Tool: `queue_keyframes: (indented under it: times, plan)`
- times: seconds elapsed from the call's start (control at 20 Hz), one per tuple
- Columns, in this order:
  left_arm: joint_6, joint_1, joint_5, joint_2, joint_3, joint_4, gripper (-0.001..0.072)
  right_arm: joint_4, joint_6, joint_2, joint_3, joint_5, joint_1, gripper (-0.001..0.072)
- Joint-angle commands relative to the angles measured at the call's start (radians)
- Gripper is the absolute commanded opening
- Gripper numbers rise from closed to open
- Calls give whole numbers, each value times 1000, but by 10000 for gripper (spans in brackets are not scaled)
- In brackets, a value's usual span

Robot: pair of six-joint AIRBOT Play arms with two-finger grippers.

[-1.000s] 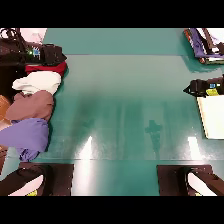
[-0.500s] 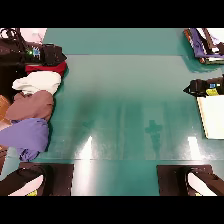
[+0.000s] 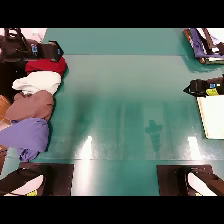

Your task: Fold the shirts.

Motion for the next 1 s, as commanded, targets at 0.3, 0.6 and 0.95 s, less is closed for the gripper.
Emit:
queue_keyframes:
  times: [0.3,0.6,0.95]
  plan:
    - [-29,283,188,-452,90,84,713,0,0,0,1,-9,0,16]
    - [48,343,181,-718,331,60,713,1,0,1,-15,-6,0,15]
    - [61,349,186,-818,402,61,647,1,1,0,-44,-8,0,15]
